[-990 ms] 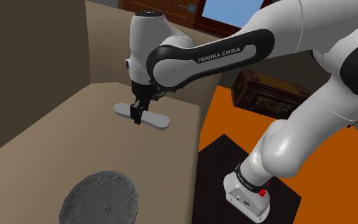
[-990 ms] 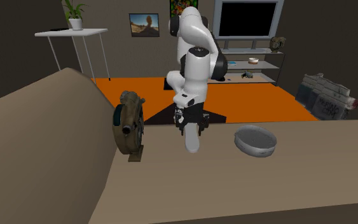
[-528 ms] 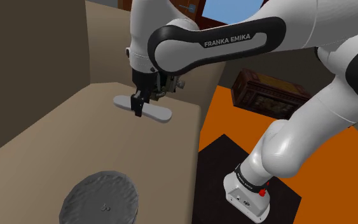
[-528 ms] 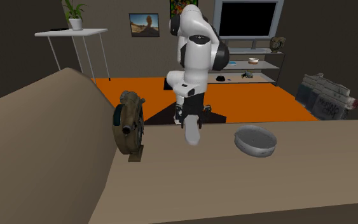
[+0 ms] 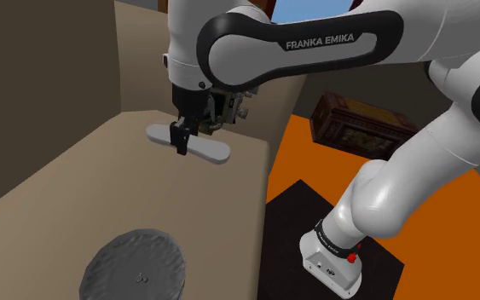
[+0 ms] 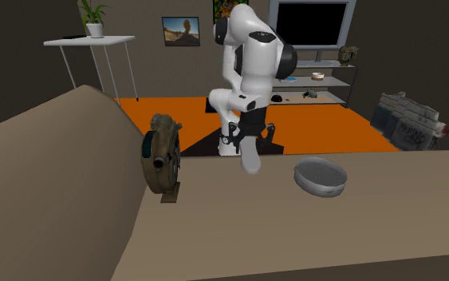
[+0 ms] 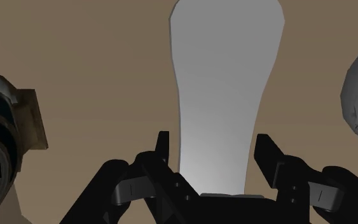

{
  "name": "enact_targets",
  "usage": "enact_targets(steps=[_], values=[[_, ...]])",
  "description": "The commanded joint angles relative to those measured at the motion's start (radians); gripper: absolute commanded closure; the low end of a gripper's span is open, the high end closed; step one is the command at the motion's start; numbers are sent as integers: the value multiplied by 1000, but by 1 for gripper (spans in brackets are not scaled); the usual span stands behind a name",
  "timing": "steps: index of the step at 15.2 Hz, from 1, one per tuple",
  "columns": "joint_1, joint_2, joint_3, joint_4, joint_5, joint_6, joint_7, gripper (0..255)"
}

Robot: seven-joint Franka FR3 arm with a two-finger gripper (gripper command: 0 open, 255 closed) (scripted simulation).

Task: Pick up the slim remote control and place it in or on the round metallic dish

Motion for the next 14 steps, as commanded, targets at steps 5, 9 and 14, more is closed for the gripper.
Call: enact_targets(steps=[5,9,14], values=[[61,8,85,22,11,-14,143,255],[102,41,145,61,3,-25,249,255],[157,112,221,136,-29,-42,392,255]])
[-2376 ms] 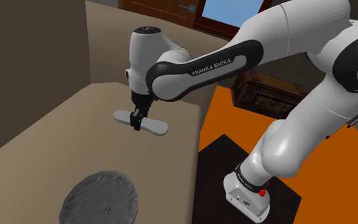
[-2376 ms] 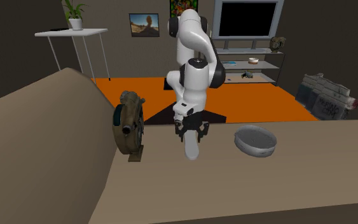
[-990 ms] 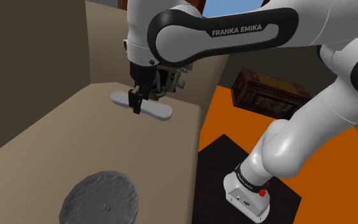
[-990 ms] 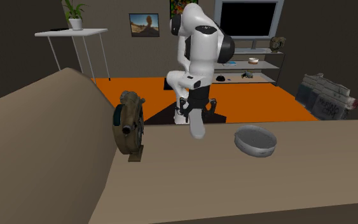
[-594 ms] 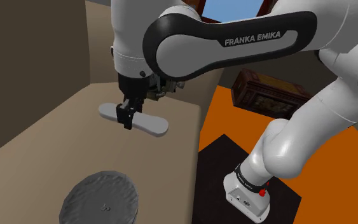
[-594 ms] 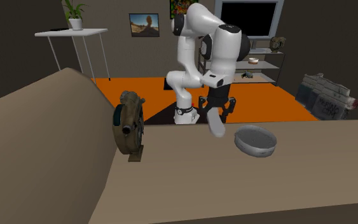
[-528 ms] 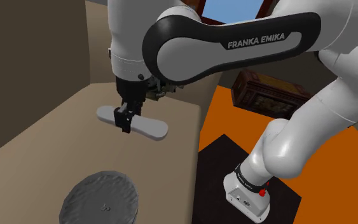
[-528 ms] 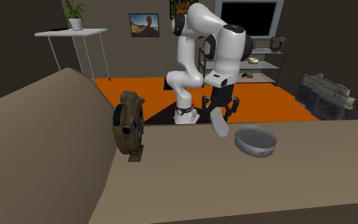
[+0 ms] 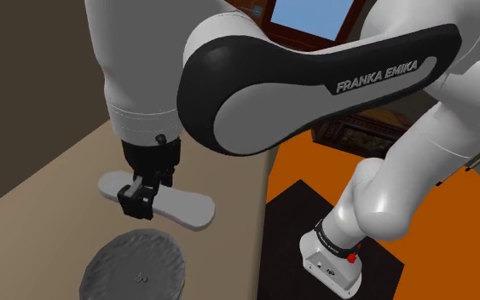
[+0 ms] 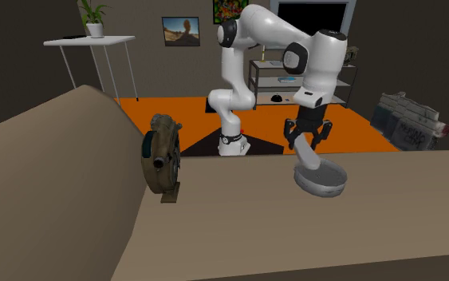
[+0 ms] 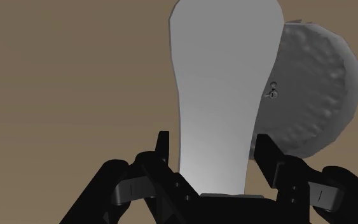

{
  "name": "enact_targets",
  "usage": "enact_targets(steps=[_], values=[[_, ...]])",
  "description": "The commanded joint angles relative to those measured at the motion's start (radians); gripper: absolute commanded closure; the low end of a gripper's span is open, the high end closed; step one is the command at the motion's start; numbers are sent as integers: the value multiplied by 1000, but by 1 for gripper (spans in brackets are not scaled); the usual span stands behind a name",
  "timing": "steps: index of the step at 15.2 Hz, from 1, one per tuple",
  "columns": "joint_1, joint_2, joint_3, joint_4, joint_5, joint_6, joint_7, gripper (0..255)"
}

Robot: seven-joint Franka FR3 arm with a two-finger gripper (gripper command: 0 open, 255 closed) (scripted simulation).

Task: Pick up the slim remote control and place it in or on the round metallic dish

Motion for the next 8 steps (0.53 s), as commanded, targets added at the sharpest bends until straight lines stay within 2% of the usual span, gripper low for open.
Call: enact_targets(steps=[1,6,8], values=[[25,31,31,33,-16,-9,63,255],[94,135,91,137,-80,-36,209,255],[95,140,90,114,-84,-11,212,255]])
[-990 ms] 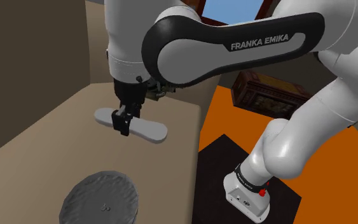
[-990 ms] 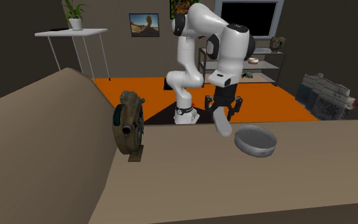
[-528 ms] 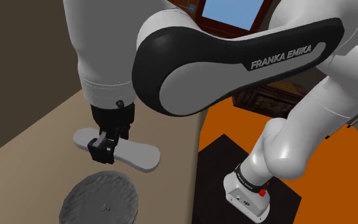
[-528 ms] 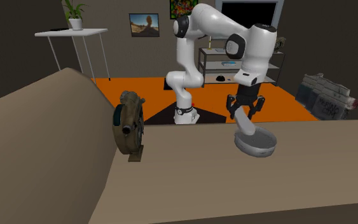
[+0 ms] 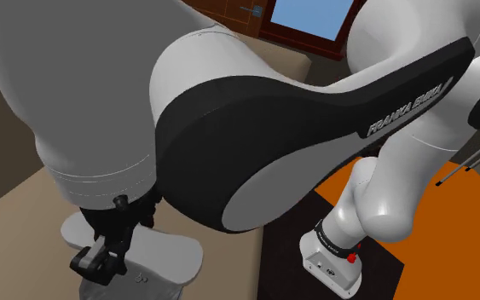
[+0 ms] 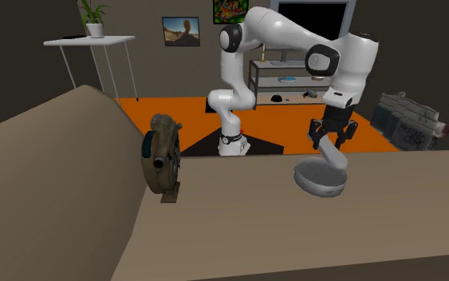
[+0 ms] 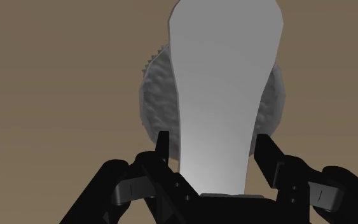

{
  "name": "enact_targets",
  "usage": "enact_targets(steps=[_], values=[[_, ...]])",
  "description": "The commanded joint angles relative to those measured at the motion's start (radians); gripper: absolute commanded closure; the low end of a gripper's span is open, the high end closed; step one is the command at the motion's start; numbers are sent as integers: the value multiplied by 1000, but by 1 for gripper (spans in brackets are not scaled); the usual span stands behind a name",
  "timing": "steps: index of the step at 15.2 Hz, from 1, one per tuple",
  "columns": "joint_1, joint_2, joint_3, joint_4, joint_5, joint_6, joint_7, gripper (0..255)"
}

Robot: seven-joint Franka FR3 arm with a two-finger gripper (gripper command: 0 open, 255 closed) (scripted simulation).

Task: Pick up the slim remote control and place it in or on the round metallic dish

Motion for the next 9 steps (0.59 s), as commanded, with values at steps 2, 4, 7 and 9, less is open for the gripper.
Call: enact_targets(steps=[2,4,7,9], values=[[5,11,2,-25,-8,34,13,255],[6,18,2,-46,-13,59,17,255],[7,29,1,-75,-23,97,24,255],[9,38,0,-94,-30,122,30,255]])
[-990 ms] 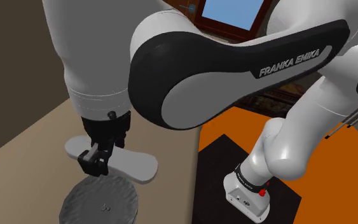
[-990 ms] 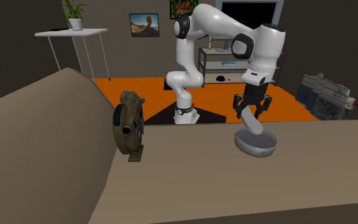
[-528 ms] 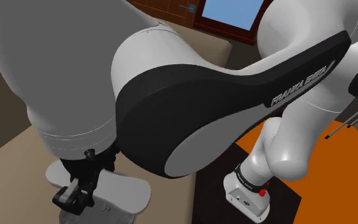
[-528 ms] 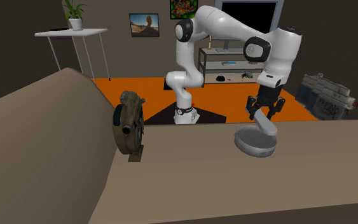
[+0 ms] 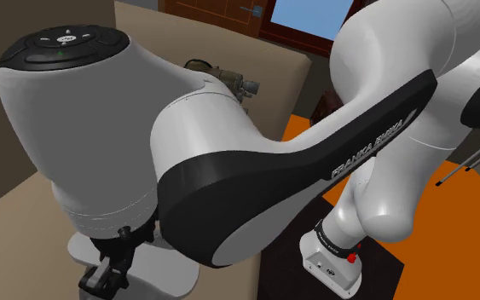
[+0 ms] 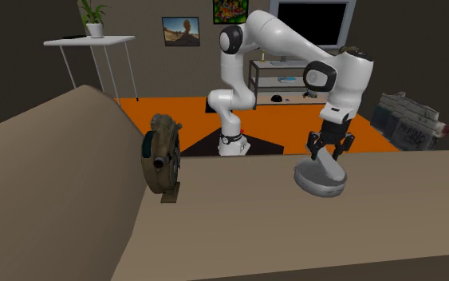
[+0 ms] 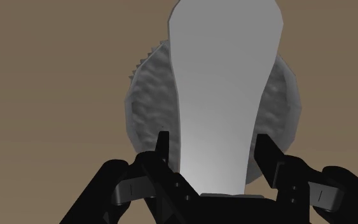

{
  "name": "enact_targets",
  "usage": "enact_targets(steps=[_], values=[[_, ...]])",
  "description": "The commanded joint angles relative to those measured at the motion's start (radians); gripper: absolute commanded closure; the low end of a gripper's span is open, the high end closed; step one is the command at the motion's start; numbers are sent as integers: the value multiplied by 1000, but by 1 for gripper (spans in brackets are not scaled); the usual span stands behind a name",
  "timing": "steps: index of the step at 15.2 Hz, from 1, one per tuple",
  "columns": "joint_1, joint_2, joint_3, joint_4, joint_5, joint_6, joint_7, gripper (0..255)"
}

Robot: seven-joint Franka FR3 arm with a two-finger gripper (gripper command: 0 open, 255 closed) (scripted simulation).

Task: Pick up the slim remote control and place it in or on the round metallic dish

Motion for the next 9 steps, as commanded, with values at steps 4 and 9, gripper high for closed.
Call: enact_targets(steps=[4,9], values=[[3,20,-3,-39,-17,55,12,255],[3,20,-3,-39,-17,55,12,255]])
